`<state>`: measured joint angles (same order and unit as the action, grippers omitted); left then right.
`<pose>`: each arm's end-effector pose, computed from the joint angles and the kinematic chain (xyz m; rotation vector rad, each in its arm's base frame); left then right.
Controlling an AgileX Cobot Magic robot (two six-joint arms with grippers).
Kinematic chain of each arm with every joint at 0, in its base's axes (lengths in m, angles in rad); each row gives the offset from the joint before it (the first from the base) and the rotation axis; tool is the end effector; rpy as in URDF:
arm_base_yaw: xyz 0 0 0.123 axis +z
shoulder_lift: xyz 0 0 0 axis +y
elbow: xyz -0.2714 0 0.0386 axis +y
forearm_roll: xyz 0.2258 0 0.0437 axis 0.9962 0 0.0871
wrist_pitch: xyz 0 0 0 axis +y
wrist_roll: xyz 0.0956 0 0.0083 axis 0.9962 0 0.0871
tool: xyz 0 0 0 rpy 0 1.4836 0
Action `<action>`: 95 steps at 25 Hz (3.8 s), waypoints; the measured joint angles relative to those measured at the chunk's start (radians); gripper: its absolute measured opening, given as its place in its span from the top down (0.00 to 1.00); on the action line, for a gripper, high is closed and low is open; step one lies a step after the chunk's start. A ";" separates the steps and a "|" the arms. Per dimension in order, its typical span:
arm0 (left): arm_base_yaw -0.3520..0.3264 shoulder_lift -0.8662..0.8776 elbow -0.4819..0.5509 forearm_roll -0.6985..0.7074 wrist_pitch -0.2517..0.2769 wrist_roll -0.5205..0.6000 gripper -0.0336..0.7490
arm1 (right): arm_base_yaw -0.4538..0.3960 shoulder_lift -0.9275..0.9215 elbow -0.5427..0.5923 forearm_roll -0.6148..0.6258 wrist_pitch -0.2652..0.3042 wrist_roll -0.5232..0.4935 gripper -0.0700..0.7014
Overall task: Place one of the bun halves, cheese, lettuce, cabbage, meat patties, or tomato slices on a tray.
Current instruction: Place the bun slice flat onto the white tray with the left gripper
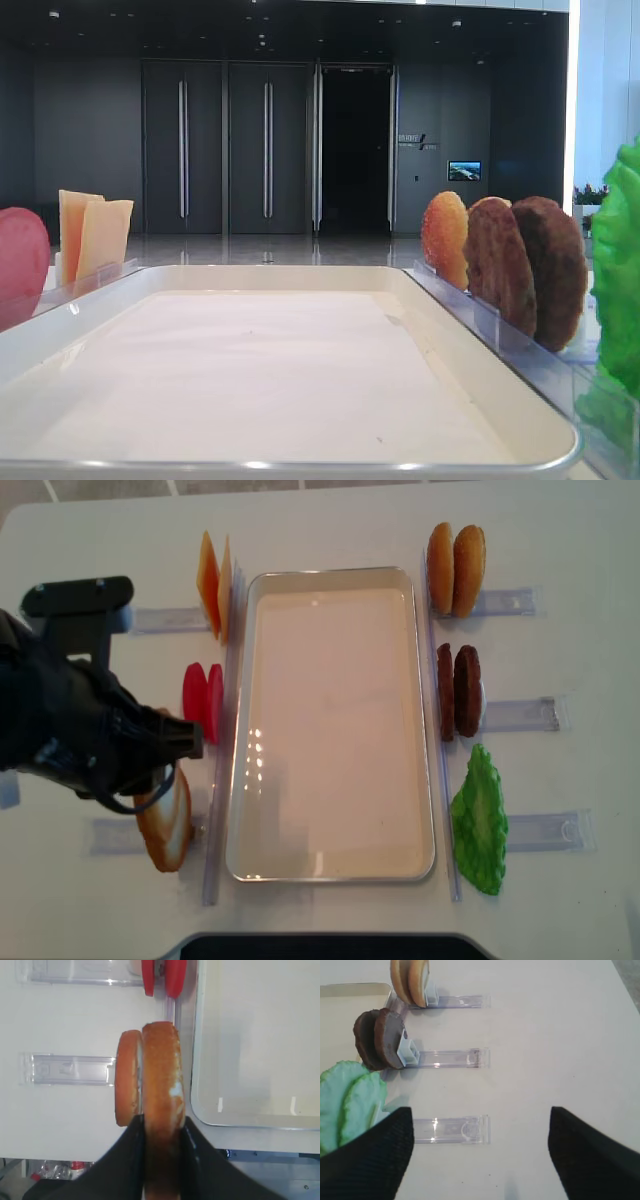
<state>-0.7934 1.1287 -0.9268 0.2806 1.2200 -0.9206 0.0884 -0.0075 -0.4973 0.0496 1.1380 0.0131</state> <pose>0.1381 -0.1048 0.2925 -0.0857 2.7799 0.0026 -0.0136 0.0031 0.2572 -0.0845 2.1164 0.1205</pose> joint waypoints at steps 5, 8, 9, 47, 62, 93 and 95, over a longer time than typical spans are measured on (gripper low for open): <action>0.000 -0.034 0.000 0.002 0.003 -0.002 0.78 | 0.000 0.000 0.000 0.000 0.000 0.000 0.19; 0.000 -0.036 0.000 0.002 0.001 -0.002 0.78 | 0.000 0.000 0.000 0.000 0.000 0.000 0.19; 0.000 -0.036 0.000 0.002 -0.007 -0.002 0.79 | 0.000 0.000 0.000 0.000 0.000 0.000 0.19; 0.000 -0.036 0.114 -0.658 -0.513 0.575 0.79 | 0.000 0.000 0.000 0.000 0.000 0.000 0.19; 0.000 -0.278 0.498 -0.747 -0.866 0.620 0.79 | 0.000 0.000 0.000 0.000 0.000 0.000 0.19; 0.461 0.094 0.497 -1.914 -0.474 2.063 0.79 | 0.000 0.000 0.000 0.000 0.000 0.000 0.19; 0.465 0.138 0.496 -1.958 -0.466 2.144 0.80 | 0.000 0.000 0.000 0.000 0.000 0.000 0.19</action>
<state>-0.3289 1.2672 -0.4307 -1.6777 0.7540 1.2232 0.0884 -0.0075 -0.4973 0.0496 1.1380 0.0131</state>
